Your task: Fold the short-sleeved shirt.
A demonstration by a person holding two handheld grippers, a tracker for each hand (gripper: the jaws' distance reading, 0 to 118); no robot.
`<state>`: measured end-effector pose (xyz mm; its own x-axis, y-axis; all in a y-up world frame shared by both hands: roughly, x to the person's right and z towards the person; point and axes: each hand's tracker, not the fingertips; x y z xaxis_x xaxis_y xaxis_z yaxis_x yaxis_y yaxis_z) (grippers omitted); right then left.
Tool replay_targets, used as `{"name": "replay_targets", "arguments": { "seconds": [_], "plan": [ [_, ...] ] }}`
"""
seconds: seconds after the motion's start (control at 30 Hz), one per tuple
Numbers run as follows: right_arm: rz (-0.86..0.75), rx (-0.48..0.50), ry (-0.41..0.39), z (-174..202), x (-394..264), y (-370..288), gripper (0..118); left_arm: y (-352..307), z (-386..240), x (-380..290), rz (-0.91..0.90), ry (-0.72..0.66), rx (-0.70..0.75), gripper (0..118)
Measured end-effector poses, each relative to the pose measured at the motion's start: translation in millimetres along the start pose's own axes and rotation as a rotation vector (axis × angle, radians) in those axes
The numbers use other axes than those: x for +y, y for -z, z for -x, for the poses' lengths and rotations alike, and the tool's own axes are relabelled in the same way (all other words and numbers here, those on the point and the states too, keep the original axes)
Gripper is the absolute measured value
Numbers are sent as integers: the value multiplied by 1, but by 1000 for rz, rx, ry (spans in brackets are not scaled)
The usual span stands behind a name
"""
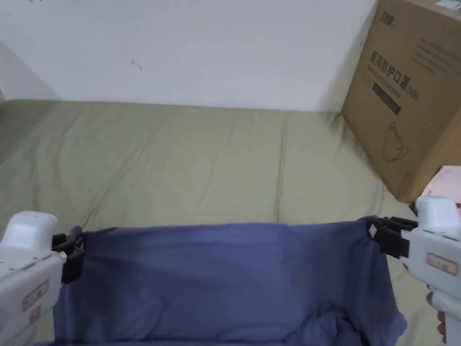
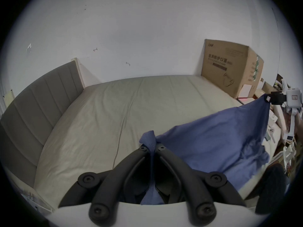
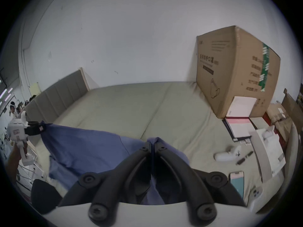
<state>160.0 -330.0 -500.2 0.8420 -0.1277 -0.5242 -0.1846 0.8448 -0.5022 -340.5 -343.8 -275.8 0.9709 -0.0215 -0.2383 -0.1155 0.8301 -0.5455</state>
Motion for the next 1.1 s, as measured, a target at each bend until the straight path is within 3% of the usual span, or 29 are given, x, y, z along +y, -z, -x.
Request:
{"name": "replay_targets", "arguments": {
  "seconds": [0.2, 0.33, 0.4, 0.5, 0.53, 0.6, 0.63, 0.67, 0.7, 0.73, 0.8, 0.83, 0.9, 0.93, 0.97, 1.0, 1.1],
  "plan": [
    [113, -88, 27, 9, -94, -78, 3, -68, -1, -77, 101, -37, -10, 4],
    [258, -136, 147, -2, -167, -61, 3, -52, -2, -142, 277, -86, -23, 4],
    [339, -145, 170, 0, -190, -44, 3, -32, -8, -166, 353, -53, 2, 4],
    [374, -175, 186, 8, -201, -36, 3, -15, -6, -184, 357, -77, 21, 4],
    [355, -185, 200, 9, -198, -39, 9, -19, -6, -182, 318, -100, 40, 5],
    [282, -173, 235, 10, -189, -53, 49, -36, -9, -170, 236, -136, 69, 21],
    [244, -164, 241, 14, -180, -64, 77, -50, -12, -160, 183, -156, 68, 41],
    [192, -145, 237, 19, -172, -78, 90, -65, -17, -151, 118, -167, 60, 62],
    [112, -124, 219, 27, -163, -92, 96, -83, -24, -141, 33, -169, 43, 86],
    [5, -82, 194, 39, -154, -108, 97, -101, -33, -133, -57, -154, 30, 102],
    [-167, -20, 134, 62, -144, -135, 97, -132, -49, -120, -204, -143, 4, 103],
    [-255, -40, 89, 75, -142, -145, 97, -145, -58, -116, -275, -132, -3, 103],
    [-370, -74, 14, 99, -143, -158, 94, -160, -74, -114, -335, -69, 51, 99],
    [-388, -62, -14, 108, -144, -160, 72, -165, -79, -113, -354, -38, 69, 76],
    [-375, -51, -30, 114, -145, -159, 32, -167, -82, -113, -338, -17, 64, 41],
    [-338, -61, -26, 121, -146, -156, 0, -167, -86, -112, -320, -2, 75, 5],
    [-335, -93, -55, 133, -156, -153, 0, -161, -85, -118, -280, 17, 102, 1]
  ]
}}
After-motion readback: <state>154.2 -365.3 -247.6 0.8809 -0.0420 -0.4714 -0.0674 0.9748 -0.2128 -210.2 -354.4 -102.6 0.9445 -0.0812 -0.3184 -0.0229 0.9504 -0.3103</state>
